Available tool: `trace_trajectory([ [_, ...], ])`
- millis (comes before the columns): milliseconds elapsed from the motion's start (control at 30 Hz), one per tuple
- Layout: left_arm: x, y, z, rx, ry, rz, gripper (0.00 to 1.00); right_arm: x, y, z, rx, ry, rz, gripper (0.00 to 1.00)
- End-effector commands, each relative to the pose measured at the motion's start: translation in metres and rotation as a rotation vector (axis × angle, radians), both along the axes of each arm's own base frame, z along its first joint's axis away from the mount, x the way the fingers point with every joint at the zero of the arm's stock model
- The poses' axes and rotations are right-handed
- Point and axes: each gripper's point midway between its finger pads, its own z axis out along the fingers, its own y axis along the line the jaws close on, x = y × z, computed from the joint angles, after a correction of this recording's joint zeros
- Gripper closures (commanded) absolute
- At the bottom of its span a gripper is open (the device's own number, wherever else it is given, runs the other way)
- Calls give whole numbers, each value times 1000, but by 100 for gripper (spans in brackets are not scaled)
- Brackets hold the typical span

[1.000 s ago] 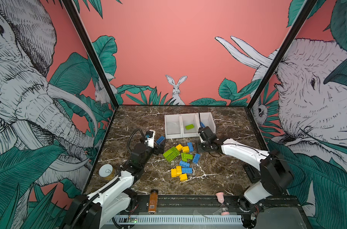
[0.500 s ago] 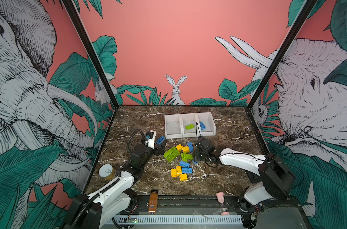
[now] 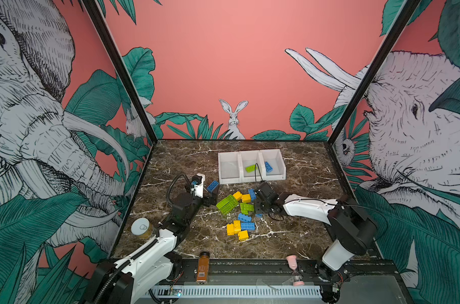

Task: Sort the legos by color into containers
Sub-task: 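Move the right gripper down over a blue brick in the pile, then close the right gripper on the blue brick and lift it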

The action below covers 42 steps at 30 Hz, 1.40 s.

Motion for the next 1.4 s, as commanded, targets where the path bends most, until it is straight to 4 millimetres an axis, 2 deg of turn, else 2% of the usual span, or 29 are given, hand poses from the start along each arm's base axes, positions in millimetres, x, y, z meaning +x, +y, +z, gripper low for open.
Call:
trace_trajectory([
  [0,-3,1,6,-17,-37,-2,1,4,-3,-1,-44,-8,-13,46],
  [167,-4,4,7,-14,-48,8,1,2,-9,-5,-73,-3,-17,53],
  [300,-4,3,7,-15,-43,5,1,1,-12,-6,-77,-5,-20,53],
  [467,-4,0,7,-16,-39,-9,1,1,-14,9,-54,-46,-22,43],
  [633,-4,-2,6,-15,-36,-20,1,2,-15,31,7,-118,-32,41],
  [700,-4,-2,6,-16,-34,-20,1,2,-18,32,-5,-122,-33,41],
  [967,-4,-2,7,-18,-35,-20,1,5,-17,18,-55,-84,-31,45],
  [1000,-4,-1,7,-17,-35,-19,1,4,-18,7,-78,-60,-33,45],
  [1133,-4,-2,8,-19,-38,-21,1,3,-19,-2,-88,-39,-36,46],
  [1367,-4,-2,7,-20,-34,-23,1,0,-22,-13,-114,-16,-38,50],
])
